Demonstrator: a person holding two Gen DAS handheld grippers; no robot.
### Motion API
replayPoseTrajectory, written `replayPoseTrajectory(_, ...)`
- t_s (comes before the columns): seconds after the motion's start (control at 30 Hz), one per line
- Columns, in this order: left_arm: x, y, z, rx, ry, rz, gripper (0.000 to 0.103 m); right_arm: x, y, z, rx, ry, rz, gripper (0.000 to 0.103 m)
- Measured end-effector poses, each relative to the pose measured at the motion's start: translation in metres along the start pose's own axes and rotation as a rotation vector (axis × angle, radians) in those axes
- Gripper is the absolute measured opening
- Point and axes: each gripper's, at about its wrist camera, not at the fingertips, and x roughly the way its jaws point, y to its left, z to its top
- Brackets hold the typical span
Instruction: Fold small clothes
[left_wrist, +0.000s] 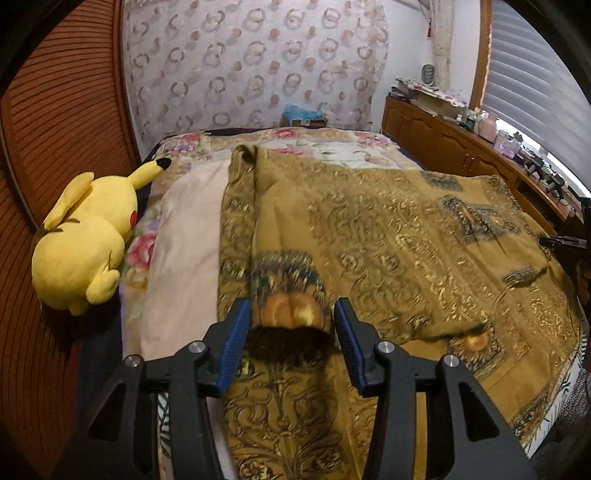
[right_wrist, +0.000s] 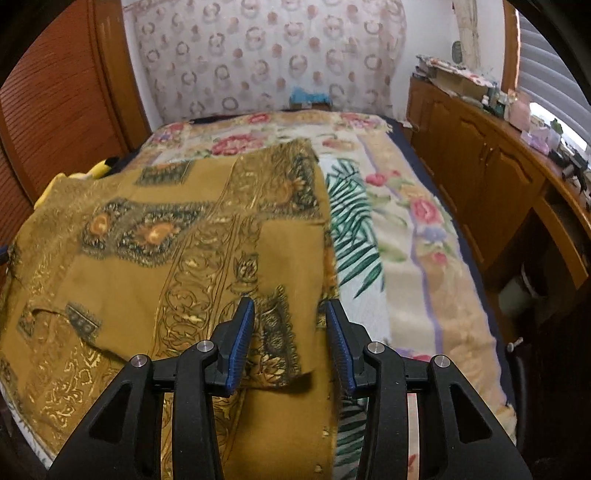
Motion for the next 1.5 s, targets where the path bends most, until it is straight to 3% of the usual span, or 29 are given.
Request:
replayPoseTrajectory(0.87, 0.016, 0.004, 0.004, -0.015, 0.005, -0.035, 0.046, 0.010, 0.006, -0.012, -0.020, -0.014, -0.038, 0.041)
replayPoseTrajectory(0.97, 0.017, 0.004, 0.003, -0.007, -0.001, -0.041, 0.037, 0.010, 0.006, -0.012, -0.020, -0.014, -0.037, 0.041)
replayPoseTrajectory(1.03, 0.018, 0.001, 0.002, -0.001, -0.004, -0.049, 0.023, 0.010, 0.006, -0.012, -0.019, -0.014, -0.036, 0.041)
replayPoseTrajectory(1.17, 0.018, -0.007, 0.002, 0.027, -0.017, -0.044, 0.015, 0.011, 0.007, -0.012, -0.019, -0.014, -0.037, 0.041)
replayPoseTrajectory(1.23, 0.016, -0.011, 0.002, 0.037, -0.022, -0.062, 0.001, 0.011, 0.007, -0.012, -0.019, -0.014, -0.037, 0.041)
replayPoseTrajectory(1.33, 0.013, -0.017, 0.002, 0.056, -0.028, -0.053, 0.000, 0.010, 0.008, -0.013, -0.022, -0.017, -0.046, 0.041)
replayPoseTrajectory(1.37, 0.008, -0.018, 0.002, 0.055, -0.038, -0.061, 0.000, 0.008, 0.010, -0.012, -0.032, -0.021, -0.039, 0.035)
replayPoseTrajectory(1.4, 0.004, -0.018, 0.003, 0.050, -0.050, -0.068, 0.000, 0.007, 0.013, -0.011, -0.037, -0.019, -0.028, 0.018)
replayPoseTrajectory(1.5, -0.012, -0.018, 0.007, 0.028, -0.092, -0.070, 0.000, -0.010, 0.019, -0.004, -0.067, -0.074, 0.000, 0.004)
